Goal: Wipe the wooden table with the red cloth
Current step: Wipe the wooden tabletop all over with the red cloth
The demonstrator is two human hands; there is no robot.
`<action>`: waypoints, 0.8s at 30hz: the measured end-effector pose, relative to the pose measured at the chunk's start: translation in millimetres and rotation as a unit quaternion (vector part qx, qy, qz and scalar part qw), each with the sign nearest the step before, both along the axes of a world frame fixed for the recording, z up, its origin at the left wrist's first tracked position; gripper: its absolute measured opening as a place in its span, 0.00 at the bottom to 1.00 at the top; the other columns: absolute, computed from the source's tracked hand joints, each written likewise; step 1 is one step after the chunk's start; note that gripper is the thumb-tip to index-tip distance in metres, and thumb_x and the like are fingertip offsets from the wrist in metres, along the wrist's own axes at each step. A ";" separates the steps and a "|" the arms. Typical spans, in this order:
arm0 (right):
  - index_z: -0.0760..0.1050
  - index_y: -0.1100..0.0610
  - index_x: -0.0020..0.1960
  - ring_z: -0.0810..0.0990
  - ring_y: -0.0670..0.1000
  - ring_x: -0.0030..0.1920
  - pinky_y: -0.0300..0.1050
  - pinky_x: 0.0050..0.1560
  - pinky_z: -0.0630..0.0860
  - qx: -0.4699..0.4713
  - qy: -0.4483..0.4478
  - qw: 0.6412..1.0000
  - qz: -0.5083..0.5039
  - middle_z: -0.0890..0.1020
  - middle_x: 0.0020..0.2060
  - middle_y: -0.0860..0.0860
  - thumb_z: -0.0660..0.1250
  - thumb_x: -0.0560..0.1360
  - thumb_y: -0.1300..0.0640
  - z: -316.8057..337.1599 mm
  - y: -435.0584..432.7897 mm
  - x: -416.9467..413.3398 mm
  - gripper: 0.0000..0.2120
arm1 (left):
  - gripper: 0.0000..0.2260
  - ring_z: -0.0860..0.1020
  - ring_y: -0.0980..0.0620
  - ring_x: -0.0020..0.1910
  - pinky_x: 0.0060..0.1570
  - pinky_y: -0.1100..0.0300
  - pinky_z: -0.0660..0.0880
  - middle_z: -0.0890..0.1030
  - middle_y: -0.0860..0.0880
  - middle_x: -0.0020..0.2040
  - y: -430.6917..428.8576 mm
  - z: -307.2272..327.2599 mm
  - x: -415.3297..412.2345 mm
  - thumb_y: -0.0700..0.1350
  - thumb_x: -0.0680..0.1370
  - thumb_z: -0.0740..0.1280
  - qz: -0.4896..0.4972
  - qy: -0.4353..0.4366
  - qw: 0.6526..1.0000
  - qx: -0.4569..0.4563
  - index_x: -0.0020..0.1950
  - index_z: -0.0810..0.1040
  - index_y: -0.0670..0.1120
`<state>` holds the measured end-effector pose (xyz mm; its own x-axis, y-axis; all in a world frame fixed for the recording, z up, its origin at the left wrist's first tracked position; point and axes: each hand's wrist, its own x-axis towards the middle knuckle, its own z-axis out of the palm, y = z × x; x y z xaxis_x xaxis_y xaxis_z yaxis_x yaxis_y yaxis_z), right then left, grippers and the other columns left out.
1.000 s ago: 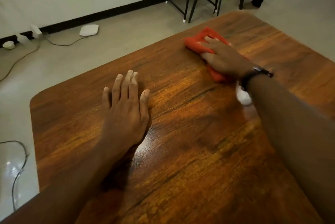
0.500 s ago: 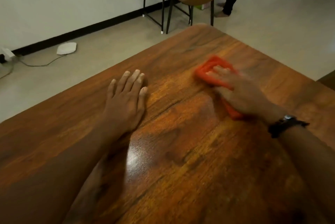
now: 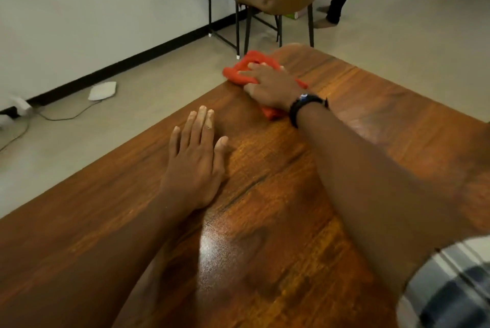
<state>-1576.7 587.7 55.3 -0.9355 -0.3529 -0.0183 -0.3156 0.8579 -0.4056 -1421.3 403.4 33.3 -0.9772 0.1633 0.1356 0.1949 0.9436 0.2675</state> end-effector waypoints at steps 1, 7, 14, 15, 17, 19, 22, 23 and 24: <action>0.59 0.43 0.76 0.53 0.53 0.78 0.60 0.75 0.44 -0.013 0.006 0.999 0.030 0.58 0.78 0.49 0.55 0.81 0.51 -0.6 -8.4 16.4 0.24 | 0.29 0.38 0.57 0.78 0.77 0.53 0.37 0.44 0.51 0.81 0.0 -0.9 0.8 0.58 0.82 0.40 0.004 0.005 1.000 -0.002 0.81 0.43 0.48; 0.57 0.37 0.75 0.50 0.43 0.77 0.54 0.76 0.44 -0.026 -0.010 0.994 0.110 0.54 0.78 0.40 0.57 0.81 0.46 -7.7 60.9 97.5 0.23 | 0.28 0.38 0.58 0.78 0.76 0.55 0.35 0.44 0.52 0.81 0.6 0.5 -0.5 0.59 0.82 0.40 0.004 0.000 1.000 0.001 0.81 0.43 0.49; 0.52 0.43 0.78 0.57 0.58 0.76 0.59 0.74 0.53 -0.028 -0.042 0.983 -0.175 0.56 0.78 0.51 0.55 0.82 0.47 16.1 131.4 -1.5 0.26 | 0.28 0.38 0.58 0.78 0.76 0.53 0.35 0.45 0.54 0.81 -1.8 3.6 -2.3 0.59 0.81 0.38 -0.003 -0.017 1.000 -0.001 0.81 0.45 0.52; 0.55 0.41 0.77 0.59 0.58 0.75 0.59 0.73 0.54 -0.022 -0.036 0.985 -0.165 0.58 0.78 0.52 0.54 0.82 0.48 17.9 119.9 -17.7 0.24 | 0.28 0.38 0.58 0.78 0.77 0.53 0.36 0.45 0.54 0.81 -1.8 3.7 -2.1 0.59 0.81 0.38 -0.001 -0.019 1.000 0.001 0.80 0.45 0.52; 0.55 0.33 0.74 0.58 0.59 0.75 0.63 0.74 0.54 -0.008 -0.044 0.991 -0.129 0.59 0.77 0.52 0.51 0.81 0.48 15.8 89.1 -43.0 0.23 | 0.28 0.37 0.59 0.78 0.77 0.53 0.36 0.44 0.55 0.81 -1.7 4.0 -1.4 0.60 0.81 0.38 0.004 -0.020 1.000 0.005 0.80 0.45 0.52; 0.55 0.30 0.73 0.57 0.59 0.76 0.66 0.74 0.50 0.004 -0.049 0.995 -0.085 0.59 0.77 0.51 0.50 0.79 0.47 9.5 48.7 -54.8 0.24 | 0.28 0.36 0.60 0.77 0.77 0.53 0.36 0.43 0.55 0.81 -1.3 4.6 -1.6 0.61 0.81 0.38 0.010 -0.021 1.000 0.010 0.80 0.43 0.53; 0.64 0.32 0.70 0.61 0.56 0.74 0.64 0.72 0.53 -0.020 -0.022 1.000 0.007 0.66 0.74 0.47 0.53 0.76 0.45 5.9 -19.4 -26.1 0.23 | 0.28 0.36 0.60 0.78 0.77 0.52 0.37 0.41 0.55 0.80 -0.4 5.5 -2.1 0.60 0.82 0.39 0.016 -0.015 1.000 0.017 0.80 0.42 0.52; 0.65 0.34 0.71 0.61 0.54 0.74 0.62 0.74 0.53 -0.019 -0.009 0.998 0.054 0.66 0.74 0.47 0.55 0.78 0.47 3.8 -38.0 -10.9 0.22 | 0.28 0.36 0.59 0.78 0.78 0.52 0.38 0.41 0.55 0.80 -0.3 5.5 -1.3 0.60 0.82 0.40 0.019 -0.012 1.000 0.017 0.80 0.42 0.51; 0.64 0.38 0.73 0.60 0.53 0.75 0.62 0.75 0.52 -0.006 0.009 0.996 0.090 0.65 0.75 0.47 0.56 0.79 0.49 1.5 -50.6 3.9 0.22 | 0.28 0.36 0.59 0.78 0.78 0.51 0.39 0.41 0.54 0.80 0.9 5.3 -0.7 0.60 0.82 0.40 0.023 -0.006 1.000 0.017 0.80 0.42 0.50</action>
<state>-1572.8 537.1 56.9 -0.8572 -0.5150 0.0038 -0.4716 0.7818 -0.4079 -1422.0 404.3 38.6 -0.9852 0.1141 0.1278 0.1482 0.9420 0.3011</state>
